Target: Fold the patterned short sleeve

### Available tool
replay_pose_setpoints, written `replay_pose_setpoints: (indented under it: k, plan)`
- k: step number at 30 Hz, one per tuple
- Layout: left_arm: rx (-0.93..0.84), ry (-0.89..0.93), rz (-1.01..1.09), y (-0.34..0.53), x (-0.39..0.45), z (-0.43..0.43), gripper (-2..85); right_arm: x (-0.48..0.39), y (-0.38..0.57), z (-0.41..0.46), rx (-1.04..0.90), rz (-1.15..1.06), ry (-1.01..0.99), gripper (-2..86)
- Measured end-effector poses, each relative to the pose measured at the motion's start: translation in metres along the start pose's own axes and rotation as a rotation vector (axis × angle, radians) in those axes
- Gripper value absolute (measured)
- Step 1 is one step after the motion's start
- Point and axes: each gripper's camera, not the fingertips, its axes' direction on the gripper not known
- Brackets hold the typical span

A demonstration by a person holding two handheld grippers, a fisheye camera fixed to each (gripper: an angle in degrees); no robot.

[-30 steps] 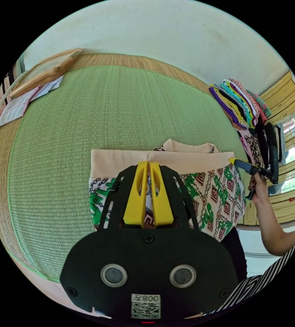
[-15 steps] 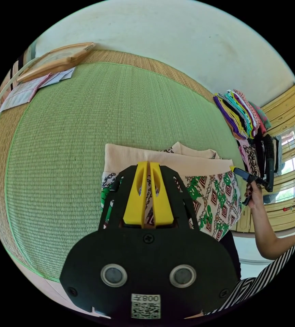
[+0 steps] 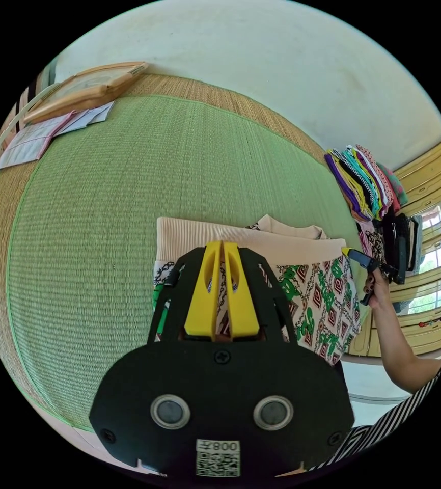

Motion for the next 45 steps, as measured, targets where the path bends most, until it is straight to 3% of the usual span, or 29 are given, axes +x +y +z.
replay_pose_setpoints:
  k: [7, 11, 15, 22, 29, 37, 40, 45]
  plan:
    - [0.053, 0.008, 0.026, 0.030, -0.001, -0.041, 0.3, 0.014, 0.027, -0.034, 0.074, 0.006, -0.038, 0.1]
    - [-0.021, -0.062, -0.007, 0.052, -0.018, -0.041, 0.2, 0.022, 0.059, -0.055, 0.108, 0.009, -0.105, 0.1]
    - [-0.013, 0.002, -0.063, 0.057, -0.032, -0.047, 0.2, 0.013, 0.091, -0.063, 0.059, -0.023, -0.113, 0.1]
    - [-0.049, 0.064, 0.026, 0.115, -0.011, -0.093, 0.2, -0.009, 0.171, -0.082, -0.022, -0.063, -0.068, 0.0]
    - [-0.165, -0.004, -0.054, 0.192, -0.020, -0.104, 0.1, -0.001, 0.240, -0.067, -0.115, 0.020, -0.024, 0.0]
    - [-0.113, -0.061, 0.004, 0.191, -0.001, -0.128, 0.1, 0.003, 0.254, -0.071, -0.101, 0.051, 0.000, 0.0]
    - [-0.192, -0.089, -0.009, 0.199, -0.001, -0.113, 0.1, 0.018, 0.261, -0.068, -0.086, 0.113, -0.069, 0.0]
    - [-0.132, -0.031, -0.047, 0.204, 0.004, -0.126, 0.2, 0.023, 0.278, -0.088, -0.045, 0.141, -0.076, 0.1]
